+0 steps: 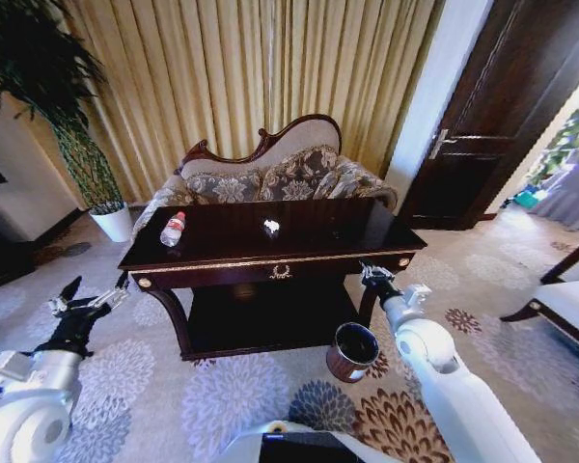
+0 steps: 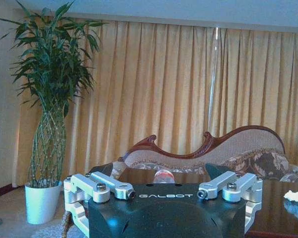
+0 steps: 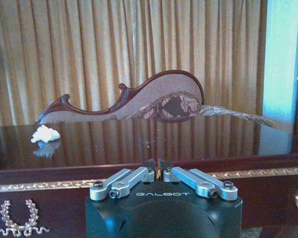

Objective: Move to the front of the table and place the trash on the table into the trash bin.

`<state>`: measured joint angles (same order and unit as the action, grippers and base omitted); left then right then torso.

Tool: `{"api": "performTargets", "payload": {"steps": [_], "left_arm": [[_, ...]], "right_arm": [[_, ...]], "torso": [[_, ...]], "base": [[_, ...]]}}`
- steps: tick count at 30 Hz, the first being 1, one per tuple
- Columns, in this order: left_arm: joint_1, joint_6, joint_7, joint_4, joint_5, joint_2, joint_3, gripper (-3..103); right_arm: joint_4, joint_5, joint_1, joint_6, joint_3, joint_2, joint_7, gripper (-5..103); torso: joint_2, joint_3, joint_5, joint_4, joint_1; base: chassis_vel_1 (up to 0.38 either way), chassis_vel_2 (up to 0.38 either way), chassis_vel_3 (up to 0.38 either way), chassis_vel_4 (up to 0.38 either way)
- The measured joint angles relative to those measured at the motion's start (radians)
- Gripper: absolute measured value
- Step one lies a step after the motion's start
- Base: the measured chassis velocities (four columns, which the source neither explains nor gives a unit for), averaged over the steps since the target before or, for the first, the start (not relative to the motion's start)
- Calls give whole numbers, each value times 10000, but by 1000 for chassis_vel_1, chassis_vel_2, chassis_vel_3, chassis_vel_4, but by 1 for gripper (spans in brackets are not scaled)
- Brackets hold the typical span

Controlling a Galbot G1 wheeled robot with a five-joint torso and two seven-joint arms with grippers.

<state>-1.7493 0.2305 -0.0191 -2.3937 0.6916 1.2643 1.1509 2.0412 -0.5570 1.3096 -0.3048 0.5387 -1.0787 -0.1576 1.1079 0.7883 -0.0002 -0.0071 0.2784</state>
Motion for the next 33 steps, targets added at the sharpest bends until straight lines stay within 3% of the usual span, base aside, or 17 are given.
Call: {"api": "performTargets", "payload": {"steps": [8,12,26,33], "left_arm": [[0,-29,12,71,21,-152,82,100],[-2,-50,20,128,25,-106,44,100],[-101,-129,31,186,-18,-99,68,100],[-181,-133,35,173,-66,-150,80,100]], "right_arm": [[-986,210,-38,-41,-13,-287,34,3],[-3127,851,-398,238,-158,-713,427,3],[-6846,1840,-1518,956,-318,-1407,1086,3],[-7918,2104,-2027,1214,-369,-1573,1145,3]], "torso": [[0,0,1,-1,0],[0,0,2,-1,0],[1,0,2,0,0],[0,0,1,-1,-1]], "base": [[0,0,0,0],[0,0,0,0],[0,0,0,0],[0,0,0,0]]}}
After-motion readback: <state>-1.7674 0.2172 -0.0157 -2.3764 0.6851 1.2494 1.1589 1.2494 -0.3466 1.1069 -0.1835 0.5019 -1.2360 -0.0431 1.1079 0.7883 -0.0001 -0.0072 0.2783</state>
